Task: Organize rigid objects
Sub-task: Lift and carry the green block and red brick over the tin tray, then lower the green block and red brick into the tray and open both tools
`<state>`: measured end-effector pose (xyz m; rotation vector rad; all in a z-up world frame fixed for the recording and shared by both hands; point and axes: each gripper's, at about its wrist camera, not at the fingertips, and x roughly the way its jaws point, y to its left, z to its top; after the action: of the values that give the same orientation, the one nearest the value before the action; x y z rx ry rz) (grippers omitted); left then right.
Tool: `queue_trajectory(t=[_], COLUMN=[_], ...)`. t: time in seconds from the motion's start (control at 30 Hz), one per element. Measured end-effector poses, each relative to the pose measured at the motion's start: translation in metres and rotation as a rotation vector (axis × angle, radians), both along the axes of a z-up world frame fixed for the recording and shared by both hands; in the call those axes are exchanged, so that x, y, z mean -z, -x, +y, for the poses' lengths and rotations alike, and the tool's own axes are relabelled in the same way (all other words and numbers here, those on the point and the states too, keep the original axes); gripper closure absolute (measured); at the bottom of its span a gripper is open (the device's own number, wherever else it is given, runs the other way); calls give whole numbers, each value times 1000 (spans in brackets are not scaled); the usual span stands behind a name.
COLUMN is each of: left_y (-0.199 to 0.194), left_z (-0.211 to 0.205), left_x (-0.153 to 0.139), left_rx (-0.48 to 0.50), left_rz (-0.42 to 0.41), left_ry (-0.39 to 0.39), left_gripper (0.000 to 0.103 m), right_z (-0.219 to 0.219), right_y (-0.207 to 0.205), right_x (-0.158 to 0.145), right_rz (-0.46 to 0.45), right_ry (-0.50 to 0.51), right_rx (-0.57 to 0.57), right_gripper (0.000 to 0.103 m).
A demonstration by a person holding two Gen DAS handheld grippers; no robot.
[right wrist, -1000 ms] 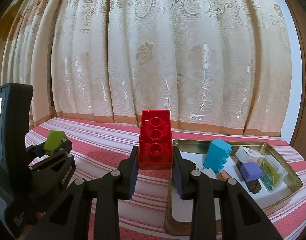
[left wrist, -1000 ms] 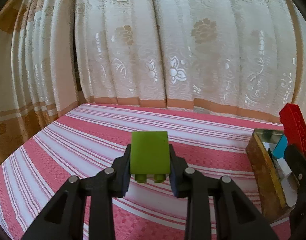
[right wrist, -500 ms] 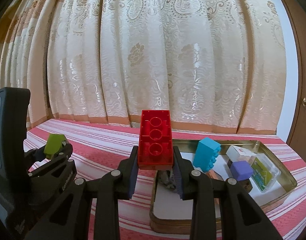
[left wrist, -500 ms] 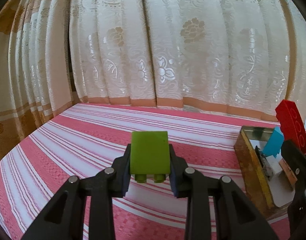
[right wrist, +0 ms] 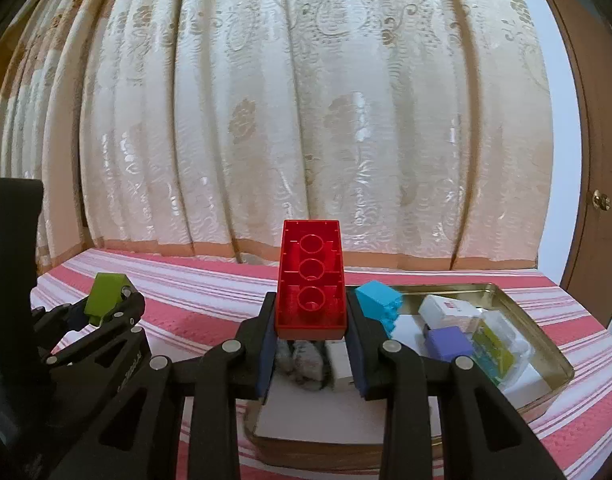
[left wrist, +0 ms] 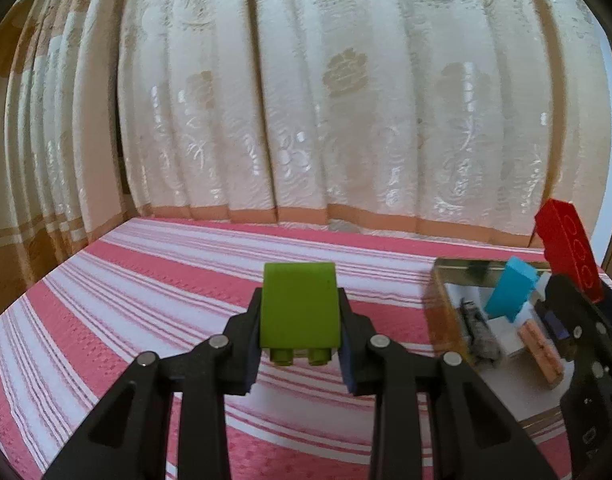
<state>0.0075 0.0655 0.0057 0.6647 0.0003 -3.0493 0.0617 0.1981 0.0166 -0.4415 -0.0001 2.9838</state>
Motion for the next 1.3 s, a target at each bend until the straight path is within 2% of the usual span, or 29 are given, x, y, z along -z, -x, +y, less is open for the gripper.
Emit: queue_trajectory(t=[0.63, 1.0, 1.3], left_y=[-5, -2, 6], left_z=[77, 130, 146], left_x=[-13, -10, -3], left_rx=[127, 215, 221], left_rz=[28, 11, -31], left_ry=[4, 12, 14], left_gripper=[72, 72, 72], right_z=[83, 127, 147], right_y=[-6, -4, 1], right_x=[-8, -7, -6], right_rz=[16, 3, -5], right_ry=[40, 16, -19], right_rx=[130, 212, 242], right_gripper=[69, 69, 69])
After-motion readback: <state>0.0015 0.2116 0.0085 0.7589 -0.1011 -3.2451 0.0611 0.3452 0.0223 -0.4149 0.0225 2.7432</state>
